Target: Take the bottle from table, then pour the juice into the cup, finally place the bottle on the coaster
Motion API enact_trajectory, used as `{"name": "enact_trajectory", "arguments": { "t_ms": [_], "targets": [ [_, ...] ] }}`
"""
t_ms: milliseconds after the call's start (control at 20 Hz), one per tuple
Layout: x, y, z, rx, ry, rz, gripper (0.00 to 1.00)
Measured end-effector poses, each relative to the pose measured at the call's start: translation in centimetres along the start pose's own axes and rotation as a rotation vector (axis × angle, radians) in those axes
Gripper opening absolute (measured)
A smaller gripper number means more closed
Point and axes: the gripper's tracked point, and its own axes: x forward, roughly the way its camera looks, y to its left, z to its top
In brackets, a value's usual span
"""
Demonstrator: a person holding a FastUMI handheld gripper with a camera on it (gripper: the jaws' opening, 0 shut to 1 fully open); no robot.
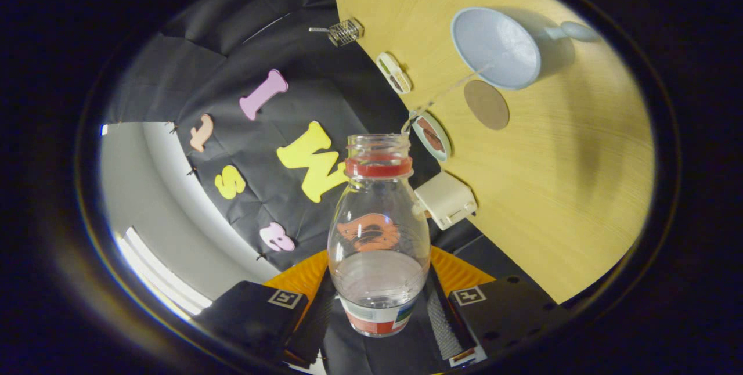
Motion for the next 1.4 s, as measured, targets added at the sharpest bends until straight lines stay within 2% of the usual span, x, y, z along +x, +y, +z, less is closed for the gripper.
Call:
{"name": "enact_trajectory", "arguments": {
  "t_ms": [500,650,850,1100,1400],
  "targets": [
    [0.7,5.0,-2.2,-0.013,0.004,0.073,0.79],
    [0.7,6.2,-2.6,0.014,0.010,0.068,0.79],
    [0.2,7.3,-0.9,0.029,-0.020,0.098,0.79],
    [0.5,3.7,1.7,0.096,-0.052,0.014,0.79],
    [0.6,2.2,2.6,0.021,-0.082,-0.037,0.79]
  ]
}}
